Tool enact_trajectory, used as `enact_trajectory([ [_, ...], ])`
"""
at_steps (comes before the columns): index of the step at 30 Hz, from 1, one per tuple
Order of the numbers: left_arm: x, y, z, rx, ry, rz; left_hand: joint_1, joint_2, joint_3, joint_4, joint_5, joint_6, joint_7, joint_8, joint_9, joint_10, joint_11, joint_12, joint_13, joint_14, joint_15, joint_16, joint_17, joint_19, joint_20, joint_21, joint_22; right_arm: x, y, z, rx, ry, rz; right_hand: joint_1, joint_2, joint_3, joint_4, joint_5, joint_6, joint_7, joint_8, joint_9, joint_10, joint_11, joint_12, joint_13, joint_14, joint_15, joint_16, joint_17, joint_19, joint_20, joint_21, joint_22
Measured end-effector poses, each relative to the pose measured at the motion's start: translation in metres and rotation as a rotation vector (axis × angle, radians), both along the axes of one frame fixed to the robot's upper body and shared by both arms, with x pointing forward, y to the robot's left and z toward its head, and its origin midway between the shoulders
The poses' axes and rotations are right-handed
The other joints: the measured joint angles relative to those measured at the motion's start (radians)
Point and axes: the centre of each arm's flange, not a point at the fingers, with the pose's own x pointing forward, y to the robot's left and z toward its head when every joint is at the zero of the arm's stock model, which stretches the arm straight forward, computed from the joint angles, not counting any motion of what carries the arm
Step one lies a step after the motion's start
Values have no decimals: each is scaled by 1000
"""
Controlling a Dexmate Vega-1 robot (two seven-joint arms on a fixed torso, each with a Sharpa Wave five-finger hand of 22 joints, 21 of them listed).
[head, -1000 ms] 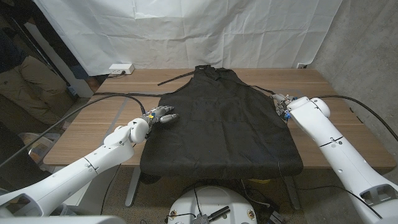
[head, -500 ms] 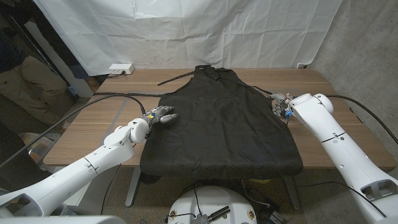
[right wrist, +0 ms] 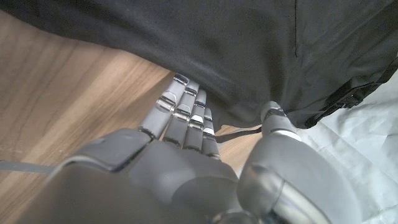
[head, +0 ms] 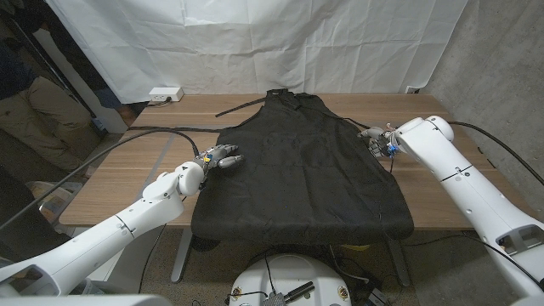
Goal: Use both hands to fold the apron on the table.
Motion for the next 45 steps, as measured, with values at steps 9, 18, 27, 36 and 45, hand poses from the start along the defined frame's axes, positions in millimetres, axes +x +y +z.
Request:
enact_trajectory([
  [9,0,0,0,-2,-1,2,8,8,0,0,0,-5,5,0,0,-5,-5,0,0,-4,-4,0,0,0,0,0,0,5,2,0,32,38,63,156,21,23,-1,12,-11,-4,12,6,39,-9,50,26,96,-30,70,56,64,-34,24,4],
  [18,0,0,0,-8,-1,6,0,19,3,3,0,-5,5,0,0,-5,-5,0,0,-4,-4,0,0,0,0,-1,0,9,1,1,26,90,89,405,22,-6,6,12,10,-24,16,16,71,-46,146,85,196,-51,254,259,127,-69,76,24],
  [27,-1,0,-1,-13,-2,8,0,19,3,3,0,-5,5,0,-1,-5,-5,0,0,-4,-4,0,0,0,0,-6,0,12,7,1,-45,105,60,604,57,-151,31,12,197,-186,130,98,213,-118,441,295,326,-83,555,563,212,-110,236,86],
  [36,-3,0,-1,-16,-2,10,0,27,3,3,0,-11,0,0,0,-9,-2,0,1,-4,-4,0,0,0,0,-11,0,8,13,1,-61,10,29,652,131,-183,57,0,512,-98,267,165,397,-127,590,382,475,-137,650,607,289,-138,385,131],
  [45,-3,0,-1,-14,-1,10,0,26,3,3,0,-11,0,0,0,-10,0,0,0,-4,-4,0,-2,-1,1,-11,0,3,13,2,-14,-118,20,665,148,-167,68,-8,560,-87,302,194,446,-134,616,405,526,-168,685,664,312,-150,440,143],
])
